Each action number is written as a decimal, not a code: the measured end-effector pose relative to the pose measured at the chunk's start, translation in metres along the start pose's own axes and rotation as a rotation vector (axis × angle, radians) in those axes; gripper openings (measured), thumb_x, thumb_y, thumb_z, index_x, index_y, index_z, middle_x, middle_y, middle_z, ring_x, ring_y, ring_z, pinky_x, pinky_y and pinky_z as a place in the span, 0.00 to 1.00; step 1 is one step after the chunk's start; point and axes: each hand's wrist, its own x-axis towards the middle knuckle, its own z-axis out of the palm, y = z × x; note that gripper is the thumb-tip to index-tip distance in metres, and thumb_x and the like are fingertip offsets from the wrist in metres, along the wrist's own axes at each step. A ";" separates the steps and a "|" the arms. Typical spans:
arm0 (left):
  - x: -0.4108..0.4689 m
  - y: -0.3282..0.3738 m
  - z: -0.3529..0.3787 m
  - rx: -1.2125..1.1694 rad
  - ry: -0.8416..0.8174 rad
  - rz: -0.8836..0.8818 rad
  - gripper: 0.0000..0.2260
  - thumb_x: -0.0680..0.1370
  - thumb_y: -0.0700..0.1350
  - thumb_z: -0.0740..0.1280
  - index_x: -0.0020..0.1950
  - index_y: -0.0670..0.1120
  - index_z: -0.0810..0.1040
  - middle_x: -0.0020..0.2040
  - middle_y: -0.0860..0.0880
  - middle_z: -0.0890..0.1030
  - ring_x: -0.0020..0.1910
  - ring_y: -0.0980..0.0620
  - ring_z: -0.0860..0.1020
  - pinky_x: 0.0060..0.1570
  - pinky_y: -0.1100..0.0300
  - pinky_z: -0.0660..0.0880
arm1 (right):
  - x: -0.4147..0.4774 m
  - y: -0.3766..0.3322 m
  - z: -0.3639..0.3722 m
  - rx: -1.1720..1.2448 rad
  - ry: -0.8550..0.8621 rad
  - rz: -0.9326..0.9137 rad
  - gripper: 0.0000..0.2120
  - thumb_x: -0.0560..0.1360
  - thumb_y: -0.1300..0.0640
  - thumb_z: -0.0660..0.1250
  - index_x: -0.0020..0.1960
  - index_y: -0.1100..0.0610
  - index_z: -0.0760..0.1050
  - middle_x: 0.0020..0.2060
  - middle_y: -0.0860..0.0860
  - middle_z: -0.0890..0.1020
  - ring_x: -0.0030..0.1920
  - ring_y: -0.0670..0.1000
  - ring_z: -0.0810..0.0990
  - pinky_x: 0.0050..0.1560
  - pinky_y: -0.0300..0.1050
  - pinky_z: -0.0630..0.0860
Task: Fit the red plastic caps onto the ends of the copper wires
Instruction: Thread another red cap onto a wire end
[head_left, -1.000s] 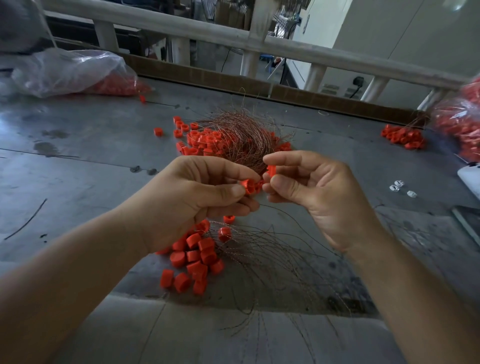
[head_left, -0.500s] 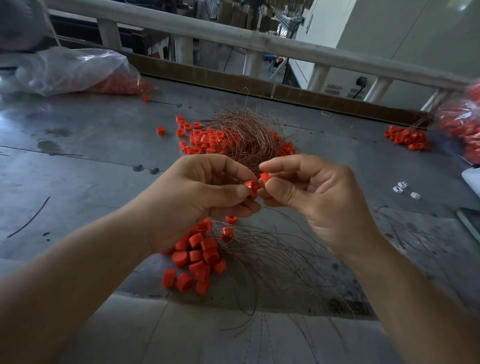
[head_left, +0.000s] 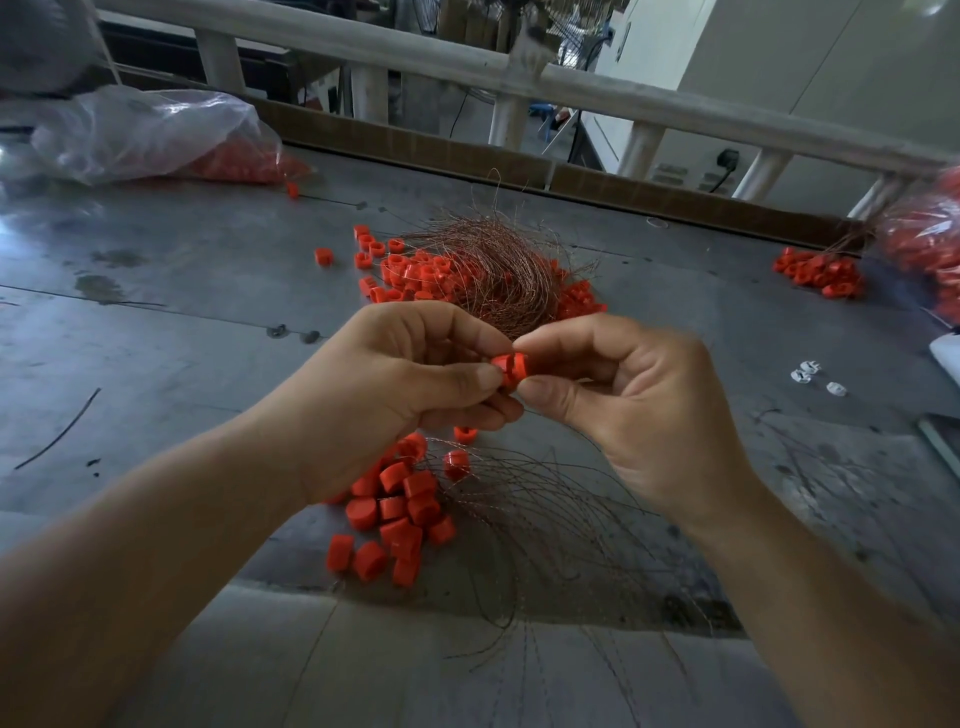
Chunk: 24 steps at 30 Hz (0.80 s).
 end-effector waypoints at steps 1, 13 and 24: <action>0.000 0.000 0.000 0.000 0.008 0.000 0.07 0.61 0.38 0.68 0.37 0.43 0.81 0.34 0.44 0.83 0.32 0.51 0.82 0.32 0.66 0.77 | 0.000 0.000 0.001 -0.018 -0.002 -0.014 0.10 0.63 0.58 0.70 0.43 0.50 0.79 0.37 0.45 0.83 0.40 0.44 0.82 0.43 0.35 0.77; -0.002 0.001 0.001 0.055 0.026 0.006 0.09 0.60 0.39 0.68 0.39 0.41 0.78 0.32 0.44 0.82 0.31 0.52 0.82 0.32 0.65 0.78 | -0.002 0.000 0.003 -0.099 0.020 -0.038 0.09 0.64 0.56 0.71 0.45 0.51 0.79 0.41 0.44 0.83 0.41 0.43 0.82 0.44 0.36 0.78; -0.003 -0.003 0.000 0.071 -0.031 0.021 0.07 0.60 0.43 0.69 0.35 0.46 0.83 0.33 0.44 0.83 0.33 0.50 0.83 0.33 0.65 0.78 | -0.003 0.002 0.005 -0.214 0.082 -0.167 0.11 0.64 0.54 0.72 0.46 0.52 0.78 0.38 0.41 0.80 0.39 0.41 0.82 0.41 0.33 0.77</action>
